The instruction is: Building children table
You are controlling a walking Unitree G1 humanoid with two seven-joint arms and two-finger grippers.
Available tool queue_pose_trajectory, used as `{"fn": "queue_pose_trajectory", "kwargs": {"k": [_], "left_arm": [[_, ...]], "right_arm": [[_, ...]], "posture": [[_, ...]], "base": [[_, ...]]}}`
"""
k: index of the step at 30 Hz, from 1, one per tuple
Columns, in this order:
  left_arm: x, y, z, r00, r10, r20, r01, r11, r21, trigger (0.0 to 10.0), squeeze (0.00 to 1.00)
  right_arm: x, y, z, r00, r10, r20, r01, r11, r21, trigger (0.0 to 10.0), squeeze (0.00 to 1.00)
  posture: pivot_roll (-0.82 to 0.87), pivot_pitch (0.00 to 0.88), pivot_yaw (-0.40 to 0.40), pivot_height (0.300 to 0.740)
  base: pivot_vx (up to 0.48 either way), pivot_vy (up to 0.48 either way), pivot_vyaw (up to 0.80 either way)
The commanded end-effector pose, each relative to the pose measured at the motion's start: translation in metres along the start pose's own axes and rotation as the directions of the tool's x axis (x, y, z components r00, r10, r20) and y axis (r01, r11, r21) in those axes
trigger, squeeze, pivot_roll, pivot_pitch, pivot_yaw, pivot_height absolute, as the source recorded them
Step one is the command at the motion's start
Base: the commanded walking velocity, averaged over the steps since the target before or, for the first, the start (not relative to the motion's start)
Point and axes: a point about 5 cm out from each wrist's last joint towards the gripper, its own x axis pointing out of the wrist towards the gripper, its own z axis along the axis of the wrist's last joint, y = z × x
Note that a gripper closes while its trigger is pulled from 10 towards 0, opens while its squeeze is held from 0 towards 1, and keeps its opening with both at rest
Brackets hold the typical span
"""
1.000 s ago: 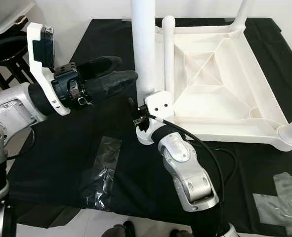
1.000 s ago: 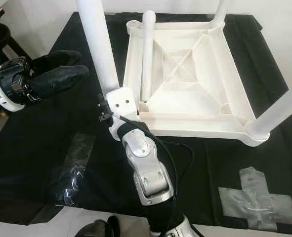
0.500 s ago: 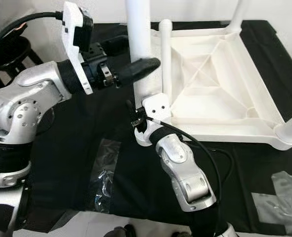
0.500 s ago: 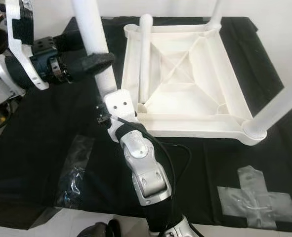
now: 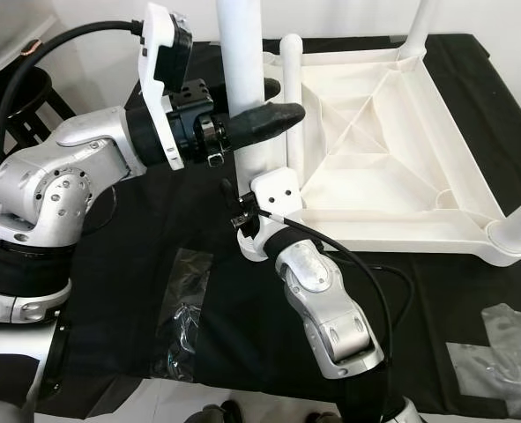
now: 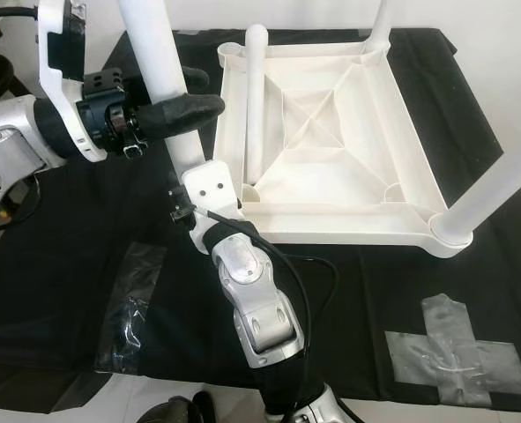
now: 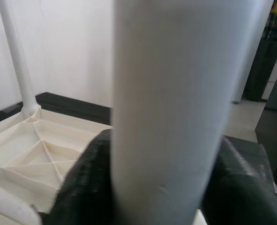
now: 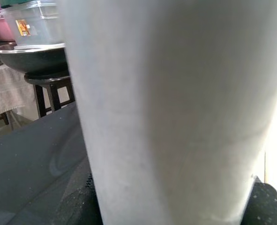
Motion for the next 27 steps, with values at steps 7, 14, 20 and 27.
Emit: {"fn": "queue_pose_trajectory", "kwargs": {"k": [7,14,20,27], "left_arm": [[0.002,-0.011,-0.003,0.993,-0.109,-0.05,0.109,0.994,-0.004,0.0,0.0],[-0.001,-0.01,-0.003,0.993,-0.105,-0.058,0.105,0.994,0.001,0.0,0.0],[-0.001,-0.011,-0.002,0.992,-0.108,-0.061,0.109,0.994,0.004,0.0,0.0],[0.001,-0.015,0.001,0.99,-0.123,-0.065,0.124,0.992,0.001,0.0,0.0]], "right_arm": [[0.001,0.016,-0.04,0.977,0.048,-0.208,-0.027,0.994,0.103,10.0,0.0],[0.015,-0.003,-0.01,0.98,0.195,-0.041,-0.193,0.98,0.058,10.0,1.0],[0.026,-0.03,0.014,0.93,0.365,0.044,-0.364,0.931,-0.03,10.0,1.0],[0.03,-0.061,0.035,0.771,0.636,-0.036,-0.631,0.755,-0.18,10.0,0.94]], "posture": [[-0.03,0.203,0.072,0.74],[-0.01,0.187,0.083,0.74],[-0.01,0.184,0.083,0.74],[-0.01,0.185,0.091,0.74]], "base": [[0.0,0.0,0.0],[0.0,0.0,0.0],[0.0,0.0,0.0],[0.0,0.0,0.0]]}}
